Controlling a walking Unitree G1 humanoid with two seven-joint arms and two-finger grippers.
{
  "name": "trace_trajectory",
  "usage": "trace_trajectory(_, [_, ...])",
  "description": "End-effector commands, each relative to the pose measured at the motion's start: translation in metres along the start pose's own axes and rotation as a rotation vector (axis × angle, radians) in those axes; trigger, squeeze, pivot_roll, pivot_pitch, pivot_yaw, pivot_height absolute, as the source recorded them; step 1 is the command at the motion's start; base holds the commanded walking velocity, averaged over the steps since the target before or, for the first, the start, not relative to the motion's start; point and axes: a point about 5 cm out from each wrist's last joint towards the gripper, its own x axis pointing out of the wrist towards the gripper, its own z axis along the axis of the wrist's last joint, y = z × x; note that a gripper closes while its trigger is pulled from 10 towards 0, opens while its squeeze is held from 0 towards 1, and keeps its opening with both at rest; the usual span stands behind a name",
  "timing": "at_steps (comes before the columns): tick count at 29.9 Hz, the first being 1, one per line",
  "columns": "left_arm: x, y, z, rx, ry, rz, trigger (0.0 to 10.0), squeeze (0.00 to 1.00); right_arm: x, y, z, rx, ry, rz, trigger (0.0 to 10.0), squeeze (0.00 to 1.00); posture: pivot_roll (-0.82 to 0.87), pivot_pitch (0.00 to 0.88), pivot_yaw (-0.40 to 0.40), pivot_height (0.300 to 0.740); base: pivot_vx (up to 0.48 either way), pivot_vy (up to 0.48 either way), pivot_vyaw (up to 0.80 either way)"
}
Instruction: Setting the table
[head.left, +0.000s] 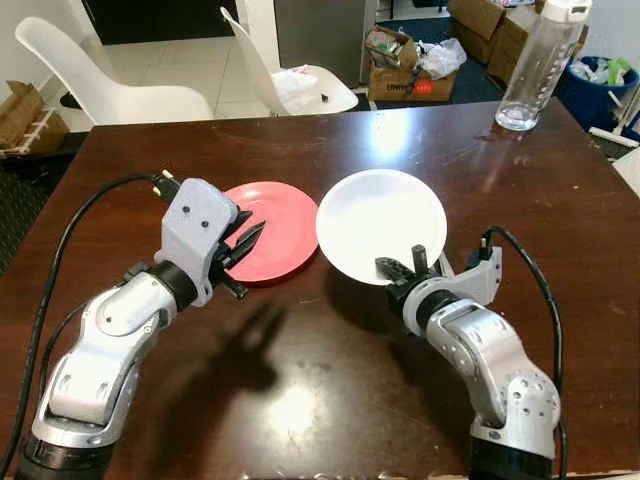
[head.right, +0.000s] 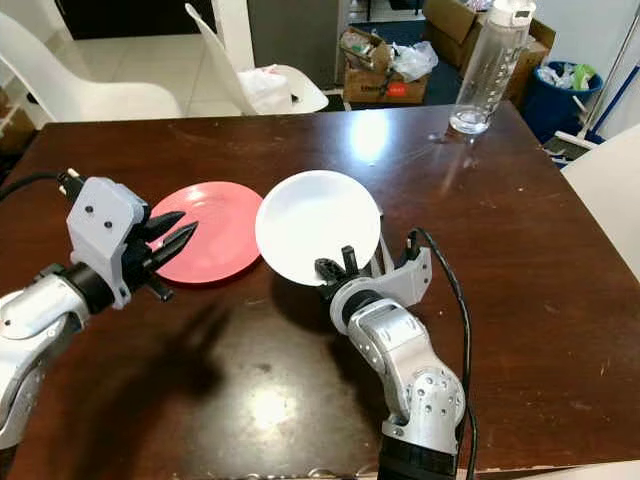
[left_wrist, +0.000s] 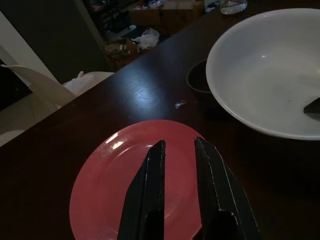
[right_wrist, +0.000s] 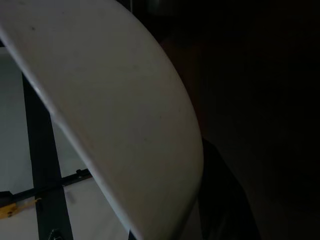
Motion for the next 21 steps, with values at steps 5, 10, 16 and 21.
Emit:
trace_trajectory(5, [-0.0047, -0.0024, -0.0064, -0.008, 0.038, -0.011, 10.0, 0.0, -0.0009, -0.0442, -0.0766, 0.266, 0.211, -0.122, 10.0, 0.0, 0.12, 0.075, 0.172, 0.74, 0.0, 0.0, 0.0])
trace_trajectory(10, [-0.0057, -0.0041, -0.0066, -0.007, 0.043, -0.019, 10.0, 0.0, 0.0006, -0.0461, -0.0803, 0.267, 0.219, -0.136, 10.0, 0.17, 0.12, 0.079, 0.172, 0.74, 0.0, 0.0, 0.0])
trace_trajectory(16, [-0.0056, -0.0028, -0.0065, -0.009, 0.045, -0.014, 10.0, 0.0, 0.0003, -0.0472, -0.0813, 0.271, 0.22, -0.138, 10.0, 0.88, 0.12, 0.084, 0.171, 0.74, 0.0, 0.0, 0.0])
trace_trajectory(21, [-0.0048, -0.0046, -0.0066, -0.013, 0.045, -0.016, 10.0, 0.0, 0.0004, -0.0459, -0.081, 0.262, 0.224, -0.134, 10.0, 1.0, 0.12, 0.088, 0.168, 0.74, 0.0, 0.0, 0.0])
